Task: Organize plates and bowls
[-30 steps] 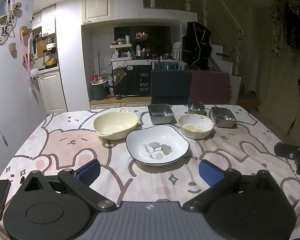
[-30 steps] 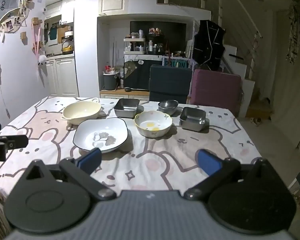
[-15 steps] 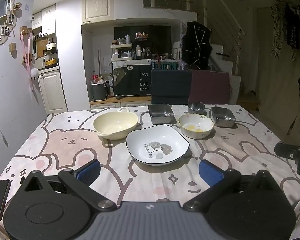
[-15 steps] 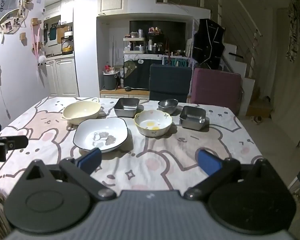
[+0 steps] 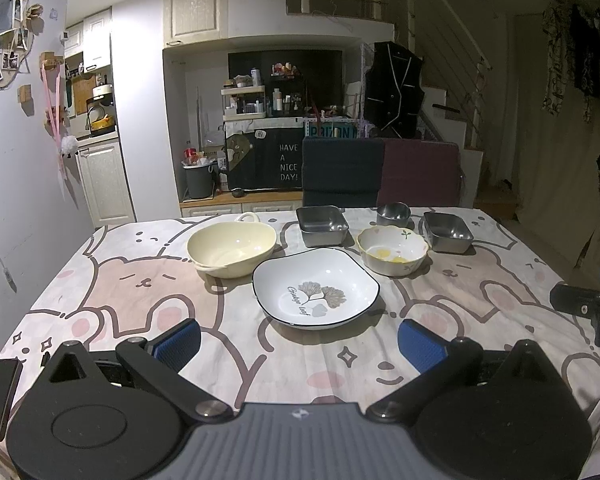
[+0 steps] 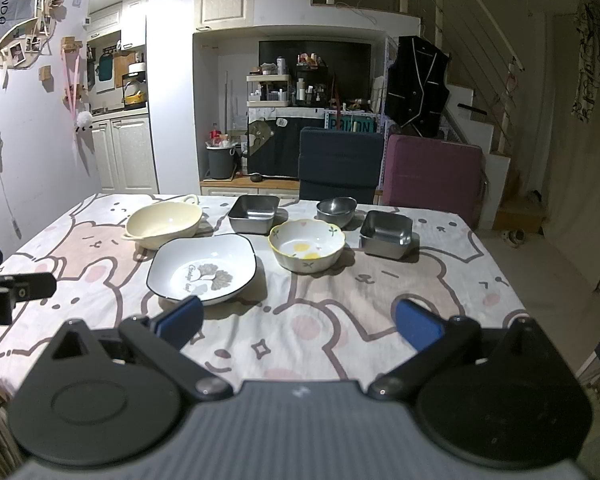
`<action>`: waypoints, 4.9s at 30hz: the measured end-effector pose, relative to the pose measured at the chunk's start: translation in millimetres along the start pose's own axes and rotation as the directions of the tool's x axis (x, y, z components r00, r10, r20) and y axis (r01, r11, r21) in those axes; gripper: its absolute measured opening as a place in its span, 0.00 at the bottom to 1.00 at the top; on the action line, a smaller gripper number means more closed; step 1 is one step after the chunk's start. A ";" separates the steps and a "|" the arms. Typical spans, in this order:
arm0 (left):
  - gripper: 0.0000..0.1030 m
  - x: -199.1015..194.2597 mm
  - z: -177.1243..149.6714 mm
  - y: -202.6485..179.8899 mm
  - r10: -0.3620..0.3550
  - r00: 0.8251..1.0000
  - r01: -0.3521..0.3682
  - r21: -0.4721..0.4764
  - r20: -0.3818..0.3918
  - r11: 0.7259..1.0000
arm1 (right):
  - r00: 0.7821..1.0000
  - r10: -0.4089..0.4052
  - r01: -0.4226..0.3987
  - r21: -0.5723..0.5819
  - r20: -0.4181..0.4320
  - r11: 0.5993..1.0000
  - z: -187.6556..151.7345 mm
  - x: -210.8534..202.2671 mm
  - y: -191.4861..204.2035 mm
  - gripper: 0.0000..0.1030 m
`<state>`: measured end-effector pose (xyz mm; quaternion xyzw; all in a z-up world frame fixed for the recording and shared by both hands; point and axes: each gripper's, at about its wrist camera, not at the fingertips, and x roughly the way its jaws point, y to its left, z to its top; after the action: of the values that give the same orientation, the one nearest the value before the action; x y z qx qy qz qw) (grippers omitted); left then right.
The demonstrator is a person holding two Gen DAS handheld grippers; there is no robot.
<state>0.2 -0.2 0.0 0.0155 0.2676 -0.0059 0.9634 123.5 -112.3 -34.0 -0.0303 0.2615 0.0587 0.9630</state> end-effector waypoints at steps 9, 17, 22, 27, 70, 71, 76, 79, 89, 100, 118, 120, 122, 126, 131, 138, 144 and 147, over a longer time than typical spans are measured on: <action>1.00 0.1 0.1 -0.1 0.000 1.000 0.000 0.000 -0.001 1.000 | 1.000 0.001 -0.001 0.001 0.000 1.000 -0.1 0.2 -0.3 1.00; 1.00 0.2 0.1 -0.1 0.000 1.000 0.000 0.000 -0.001 1.000 | 1.000 0.001 -0.001 0.002 -0.002 1.000 -0.1 0.4 -0.2 1.00; 1.00 0.2 0.1 -0.1 0.000 1.000 0.000 0.000 -0.002 1.000 | 1.000 0.001 -0.001 0.002 -0.002 1.000 -0.2 0.5 -0.3 1.00; 1.00 0.3 0.2 -0.1 0.000 1.000 0.000 0.000 -0.003 1.000 | 1.000 0.001 -0.001 0.002 -0.003 1.000 -0.2 0.6 -0.3 1.00; 1.00 30.0 -5.2 3.2 0.014 0.999 -0.015 -0.022 -0.038 1.000 | 0.999 0.008 -0.008 0.000 -0.033 1.000 2.6 12.6 5.3 1.00; 1.00 22.6 -1.9 0.5 0.015 0.999 -0.016 -0.029 -0.042 0.999 | 0.999 0.010 -0.010 0.000 -0.039 1.000 3.1 14.6 5.8 1.00; 1.00 37.8 12.4 9.9 0.038 0.998 -0.041 -0.060 -0.049 0.997 | 0.997 0.035 -0.035 -0.006 -0.076 0.999 9.9 37.7 8.4 1.00; 1.00 51.8 21.7 13.9 0.067 0.996 -0.070 -0.064 -0.050 0.995 | 0.997 0.047 -0.049 -0.032 -0.066 0.998 15.7 47.3 10.6 1.00; 1.00 108.4 64.6 46.4 0.108 0.993 -0.113 -0.143 -0.043 0.983 | 0.997 0.072 -0.067 -0.162 0.029 0.985 49.8 88.1 20.7 1.00; 1.00 178.9 103.4 73.1 0.210 0.977 -0.214 -0.223 -0.039 0.951 | 0.977 0.204 -0.189 -0.196 0.061 0.962 98.7 142.5 20.2 1.00; 0.99 297.1 74.1 102.4 0.047 0.960 -0.149 -0.362 -0.277 0.920 | 0.937 0.332 -0.336 -0.020 -0.107 0.942 71.4 230.9 -5.2 1.00; 0.97 305.5 68.0 103.8 0.032 0.950 -0.149 -0.360 -0.312 0.921 | 0.924 0.339 -0.344 0.004 -0.178 0.939 55.7 237.3 -11.2 0.98; 0.89 310.1 62.4 105.3 0.000 0.939 -0.136 -0.372 -0.343 0.918 | 0.902 0.361 -0.364 0.030 -0.236 0.931 39.4 238.7 -17.6 0.86; 0.73 323.2 53.5 105.5 -0.052 0.915 -0.124 -0.402 -0.400 0.907 | 0.850 0.399 -0.388 0.103 -0.346 0.916 15.0 237.3 -30.4 0.65; 0.55 330.8 47.0 100.4 -0.095 0.893 -0.106 -0.412 -0.439 0.905 | 0.825 0.377 -0.369 0.104 -0.422 0.924 2.3 228.0 -40.4 0.54; 0.25 335.4 40.6 95.8 -0.130 0.879 -0.076 -0.404 -0.459 0.912 | 0.771 0.380 -0.380 0.108 -0.511 0.918 -23.6 222.5 -45.5 0.35; 0.25 334.3 36.1 95.4 -0.144 0.878 -0.064 -0.410 -0.457 0.910 | 0.744 0.384 -0.391 0.109 -0.547 0.914 -34.2 211.9 -42.0 0.28; 0.25 333.5 36.2 97.2 -0.156 0.876 -0.062 -0.429 -0.456 0.901 | 0.734 0.379 -0.387 0.111 -0.564 0.915 -27.4 225.3 -51.0 0.21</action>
<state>306.5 94.8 -138.3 -0.2032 0.4925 0.0332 0.8456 309.3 -143.4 -170.5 0.0013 0.5392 0.2455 0.8056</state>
